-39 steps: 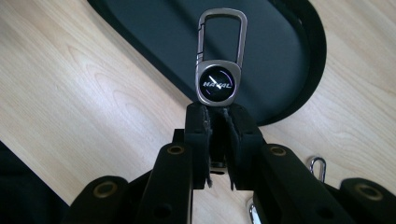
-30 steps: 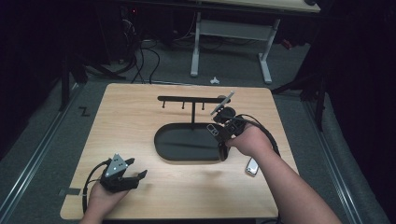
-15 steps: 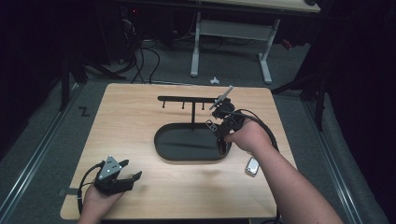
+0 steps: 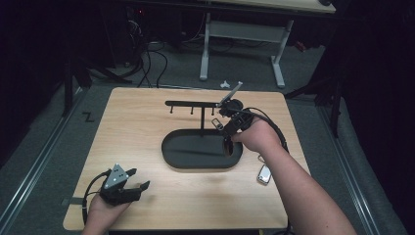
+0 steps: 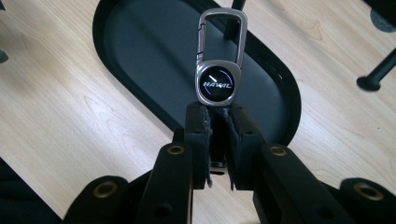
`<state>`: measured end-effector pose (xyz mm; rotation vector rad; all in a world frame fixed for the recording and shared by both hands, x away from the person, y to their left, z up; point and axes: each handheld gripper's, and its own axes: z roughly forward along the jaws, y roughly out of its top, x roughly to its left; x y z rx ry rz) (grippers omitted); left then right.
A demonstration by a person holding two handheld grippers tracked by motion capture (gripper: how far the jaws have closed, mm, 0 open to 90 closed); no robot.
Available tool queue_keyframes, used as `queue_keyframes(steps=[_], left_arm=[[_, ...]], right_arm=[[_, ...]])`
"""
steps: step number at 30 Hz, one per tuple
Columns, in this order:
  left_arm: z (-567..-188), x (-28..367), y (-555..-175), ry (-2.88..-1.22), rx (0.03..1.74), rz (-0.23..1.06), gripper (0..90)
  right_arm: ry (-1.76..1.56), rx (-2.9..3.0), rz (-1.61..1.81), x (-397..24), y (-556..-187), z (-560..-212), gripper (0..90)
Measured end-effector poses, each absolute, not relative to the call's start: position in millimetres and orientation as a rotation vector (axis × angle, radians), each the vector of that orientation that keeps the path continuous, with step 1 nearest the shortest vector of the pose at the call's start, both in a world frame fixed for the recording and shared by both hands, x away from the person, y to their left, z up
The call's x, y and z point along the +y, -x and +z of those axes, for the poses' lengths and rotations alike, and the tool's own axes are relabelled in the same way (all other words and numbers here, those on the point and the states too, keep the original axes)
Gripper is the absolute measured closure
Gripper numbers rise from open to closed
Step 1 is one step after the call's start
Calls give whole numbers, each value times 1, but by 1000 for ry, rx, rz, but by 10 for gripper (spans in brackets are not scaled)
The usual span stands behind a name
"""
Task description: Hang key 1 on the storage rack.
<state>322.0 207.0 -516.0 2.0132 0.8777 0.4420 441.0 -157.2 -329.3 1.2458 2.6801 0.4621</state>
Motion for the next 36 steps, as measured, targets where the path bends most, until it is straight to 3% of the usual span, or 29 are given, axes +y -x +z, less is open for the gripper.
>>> queue_keyframes(steps=[15, 36], left_arm=[[-515, 208, -322, -2017, 874, 433, 305], [-516, 209, -322, -2004, 877, 430, 305]], right_arm=[[-1248, 2653, 452, -145, -452, -321, 805], [-1332, 2592, 467, -146, -479, -345, 803]])
